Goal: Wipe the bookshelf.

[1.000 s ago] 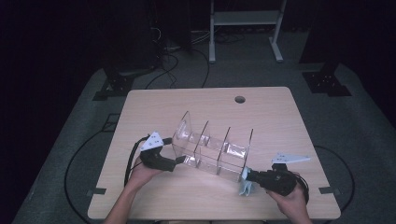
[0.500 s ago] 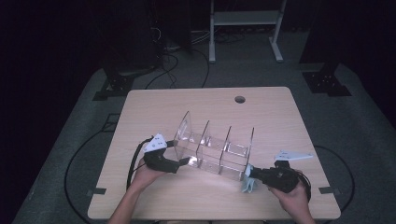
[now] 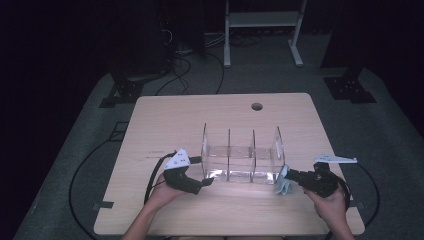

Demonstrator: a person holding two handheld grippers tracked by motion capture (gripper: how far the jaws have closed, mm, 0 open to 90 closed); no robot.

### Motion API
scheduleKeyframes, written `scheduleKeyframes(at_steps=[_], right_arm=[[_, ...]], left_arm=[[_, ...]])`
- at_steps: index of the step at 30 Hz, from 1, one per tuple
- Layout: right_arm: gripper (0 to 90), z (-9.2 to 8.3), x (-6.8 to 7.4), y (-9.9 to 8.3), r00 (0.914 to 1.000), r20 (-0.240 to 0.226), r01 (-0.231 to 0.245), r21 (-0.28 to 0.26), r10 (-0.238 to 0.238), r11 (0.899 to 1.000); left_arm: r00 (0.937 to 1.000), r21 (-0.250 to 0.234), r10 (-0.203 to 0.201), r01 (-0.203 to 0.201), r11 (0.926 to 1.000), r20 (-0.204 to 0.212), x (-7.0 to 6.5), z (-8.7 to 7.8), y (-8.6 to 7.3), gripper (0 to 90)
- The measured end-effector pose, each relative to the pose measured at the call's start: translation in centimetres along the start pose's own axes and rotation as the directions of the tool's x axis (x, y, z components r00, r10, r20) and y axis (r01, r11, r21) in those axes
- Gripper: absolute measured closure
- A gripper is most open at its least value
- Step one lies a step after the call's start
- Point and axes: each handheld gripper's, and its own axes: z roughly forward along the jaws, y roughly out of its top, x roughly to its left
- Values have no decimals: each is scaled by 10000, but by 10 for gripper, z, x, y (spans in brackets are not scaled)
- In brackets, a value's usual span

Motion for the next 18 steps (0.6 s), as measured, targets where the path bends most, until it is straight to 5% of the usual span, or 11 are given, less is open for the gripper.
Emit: scheduleKeyframes(at_steps=[8, 18], right_arm=[[830, -1, 1, -3, 9999, -104, 20, -47, -21, 10000], [830, 3, 3, -1, 9999, -105, 95, 58, -95, 9999]], left_arm=[[9989, -494, -429, 420, 9979, -187, 15, 0, -1, 108], [9997, -584, -217, 225, 9980, 141, 24, 6, 12, 242]])
